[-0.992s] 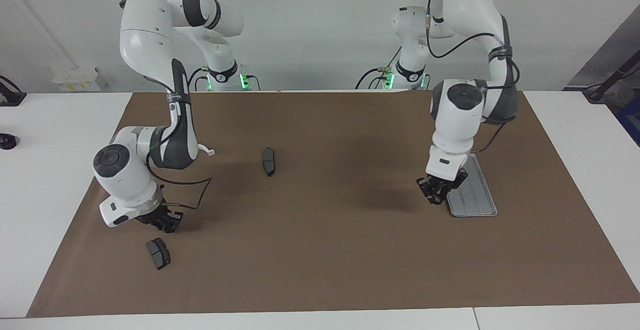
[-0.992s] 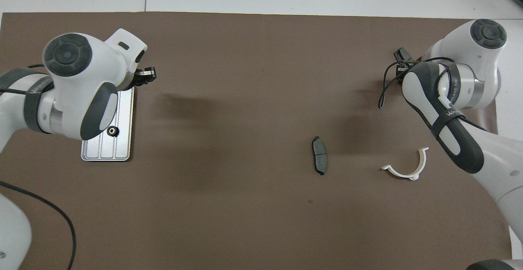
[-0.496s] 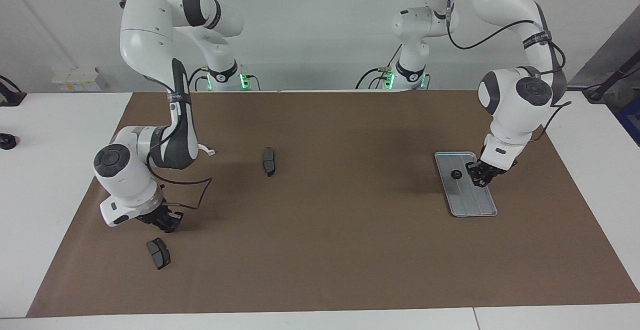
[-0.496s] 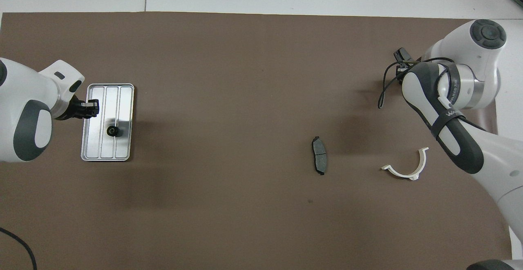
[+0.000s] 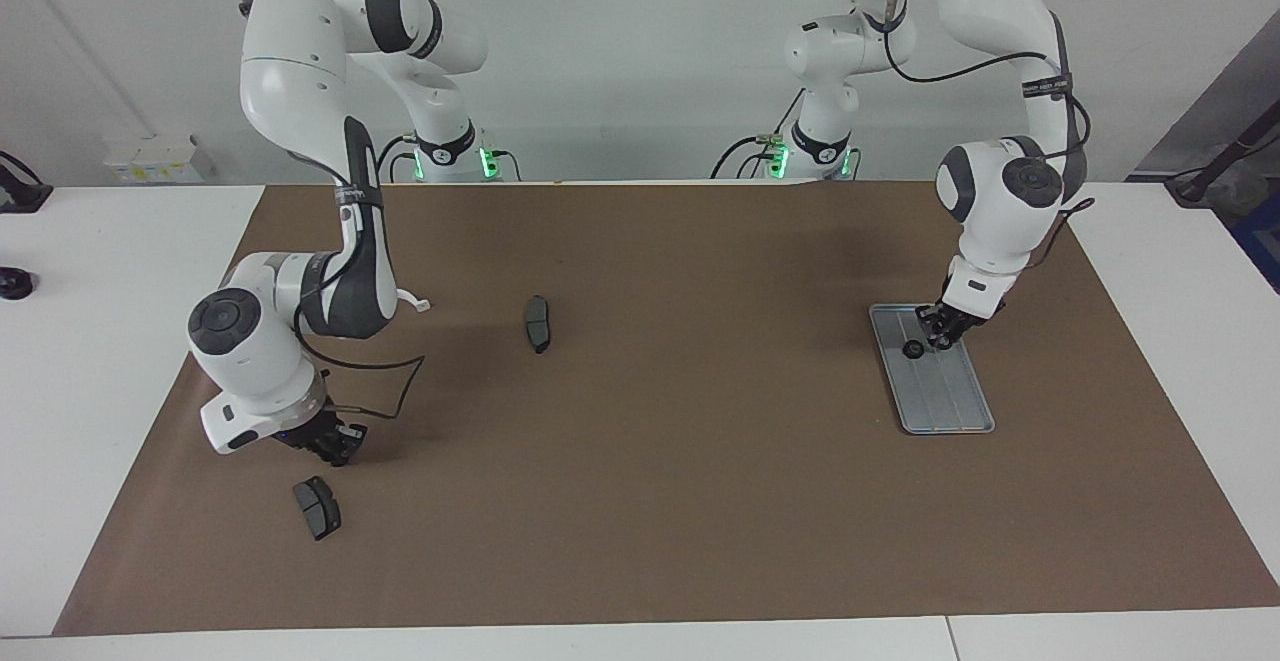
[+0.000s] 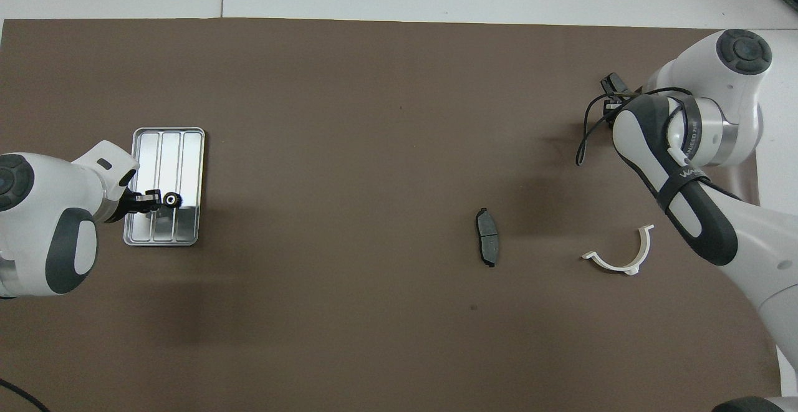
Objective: Pick bearing gear from pile to tray
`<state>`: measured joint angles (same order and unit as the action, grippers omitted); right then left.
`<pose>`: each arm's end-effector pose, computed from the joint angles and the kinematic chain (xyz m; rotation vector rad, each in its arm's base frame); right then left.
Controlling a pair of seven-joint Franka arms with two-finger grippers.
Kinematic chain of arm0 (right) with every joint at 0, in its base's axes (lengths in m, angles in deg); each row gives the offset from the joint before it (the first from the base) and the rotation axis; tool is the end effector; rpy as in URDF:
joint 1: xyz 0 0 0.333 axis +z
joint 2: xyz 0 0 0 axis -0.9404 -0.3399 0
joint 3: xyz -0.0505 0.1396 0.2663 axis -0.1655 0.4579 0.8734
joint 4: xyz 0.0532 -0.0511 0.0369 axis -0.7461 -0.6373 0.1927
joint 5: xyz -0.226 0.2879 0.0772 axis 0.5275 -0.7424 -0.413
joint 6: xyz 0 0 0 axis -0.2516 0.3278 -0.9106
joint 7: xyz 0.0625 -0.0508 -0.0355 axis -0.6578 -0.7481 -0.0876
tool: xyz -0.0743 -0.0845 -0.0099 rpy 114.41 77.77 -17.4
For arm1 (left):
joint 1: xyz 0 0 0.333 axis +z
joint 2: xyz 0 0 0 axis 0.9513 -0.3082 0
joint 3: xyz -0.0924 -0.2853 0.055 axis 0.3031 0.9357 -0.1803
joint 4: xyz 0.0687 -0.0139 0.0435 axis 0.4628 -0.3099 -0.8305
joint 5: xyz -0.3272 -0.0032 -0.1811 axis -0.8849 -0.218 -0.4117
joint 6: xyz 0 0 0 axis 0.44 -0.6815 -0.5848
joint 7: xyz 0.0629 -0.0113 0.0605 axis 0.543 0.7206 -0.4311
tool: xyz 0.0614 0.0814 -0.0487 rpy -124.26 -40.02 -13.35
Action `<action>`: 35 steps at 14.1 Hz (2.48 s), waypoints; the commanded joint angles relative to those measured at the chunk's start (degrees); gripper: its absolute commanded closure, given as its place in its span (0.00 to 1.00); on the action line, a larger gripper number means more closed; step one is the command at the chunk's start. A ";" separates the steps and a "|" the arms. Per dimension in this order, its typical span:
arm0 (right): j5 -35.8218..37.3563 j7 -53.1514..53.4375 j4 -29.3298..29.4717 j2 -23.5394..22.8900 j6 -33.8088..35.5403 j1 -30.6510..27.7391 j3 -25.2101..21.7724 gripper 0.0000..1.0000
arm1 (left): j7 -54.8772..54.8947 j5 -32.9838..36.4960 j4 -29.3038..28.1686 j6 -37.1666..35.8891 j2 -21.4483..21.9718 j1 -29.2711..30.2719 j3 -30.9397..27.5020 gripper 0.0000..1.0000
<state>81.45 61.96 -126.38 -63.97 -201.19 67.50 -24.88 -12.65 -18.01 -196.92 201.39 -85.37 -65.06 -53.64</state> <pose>0.6827 -0.0494 0.2960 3.0759 -0.2519 0.0597 0.5174 0.0286 0.3137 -3.0542 -0.1557 -0.0778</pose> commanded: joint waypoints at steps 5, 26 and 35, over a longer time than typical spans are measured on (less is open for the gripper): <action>0.72 0.86 2.15 3.98 -0.42 2.78 9.29 0.92 | 6.29 -0.64 2.12 -1.22 2.77 0.30 0.60 0.00; 1.68 22.03 9.28 -6.13 -25.29 39.62 8.86 0.33 | 10.71 -4.31 25.52 -23.03 1.01 -6.73 1.57 0.00; 2.39 21.00 12.18 -1.83 -19.60 29.72 6.92 0.21 | -7.89 -7.15 25.00 -9.78 -6.01 -16.02 1.31 0.00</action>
<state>83.39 84.28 -114.96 -68.45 -224.63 101.40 -19.43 -14.22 -24.98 -172.36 188.81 -88.84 -77.08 -51.37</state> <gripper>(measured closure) 0.207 0.000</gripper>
